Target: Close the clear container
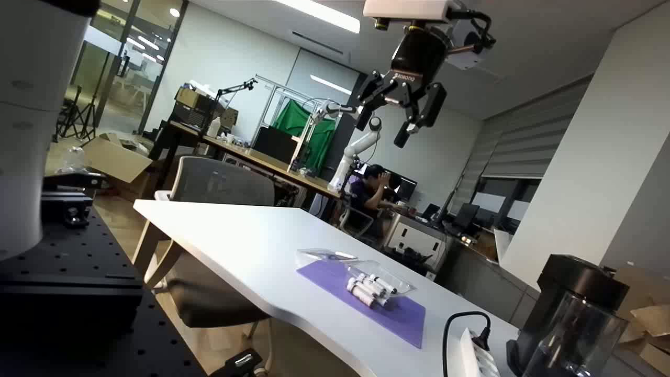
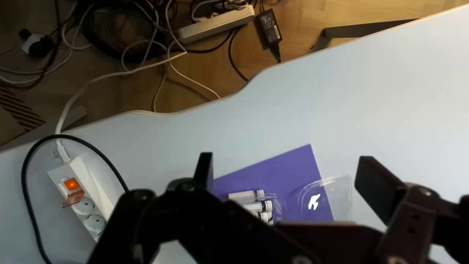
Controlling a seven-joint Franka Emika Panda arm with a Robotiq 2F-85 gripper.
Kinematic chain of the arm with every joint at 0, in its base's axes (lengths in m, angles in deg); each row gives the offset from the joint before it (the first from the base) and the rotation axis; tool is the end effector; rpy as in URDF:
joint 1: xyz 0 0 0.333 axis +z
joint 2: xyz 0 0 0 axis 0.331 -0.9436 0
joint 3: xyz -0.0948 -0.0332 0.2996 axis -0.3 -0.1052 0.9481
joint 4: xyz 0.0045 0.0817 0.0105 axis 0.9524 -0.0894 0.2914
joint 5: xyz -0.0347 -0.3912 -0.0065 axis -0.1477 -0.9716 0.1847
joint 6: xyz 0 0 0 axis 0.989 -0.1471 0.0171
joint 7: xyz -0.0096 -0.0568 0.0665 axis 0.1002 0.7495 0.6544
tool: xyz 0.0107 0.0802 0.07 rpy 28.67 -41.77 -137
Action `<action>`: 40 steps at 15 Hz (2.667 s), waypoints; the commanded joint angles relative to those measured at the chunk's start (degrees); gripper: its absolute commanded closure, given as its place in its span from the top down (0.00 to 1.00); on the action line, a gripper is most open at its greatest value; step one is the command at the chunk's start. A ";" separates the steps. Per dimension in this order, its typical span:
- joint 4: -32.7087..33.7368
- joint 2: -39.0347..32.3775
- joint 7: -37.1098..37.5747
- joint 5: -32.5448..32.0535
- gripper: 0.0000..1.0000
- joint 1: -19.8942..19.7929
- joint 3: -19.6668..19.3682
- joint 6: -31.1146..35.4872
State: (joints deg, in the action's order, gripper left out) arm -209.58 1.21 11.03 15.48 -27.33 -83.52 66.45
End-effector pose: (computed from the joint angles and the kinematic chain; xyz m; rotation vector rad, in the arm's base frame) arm 0.3934 -0.1878 0.4323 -3.0440 0.2065 -0.0105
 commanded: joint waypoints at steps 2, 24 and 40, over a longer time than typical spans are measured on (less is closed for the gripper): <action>0.09 -0.11 -0.28 0.35 1.00 -0.96 0.86 0.00; -5.77 -26.49 3.76 -45.23 1.00 1.66 9.84 45.11; 3.29 -35.38 22.44 -76.92 1.00 12.68 1.22 50.04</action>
State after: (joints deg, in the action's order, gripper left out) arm -206.29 -34.17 33.47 -61.45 -14.65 -82.30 116.48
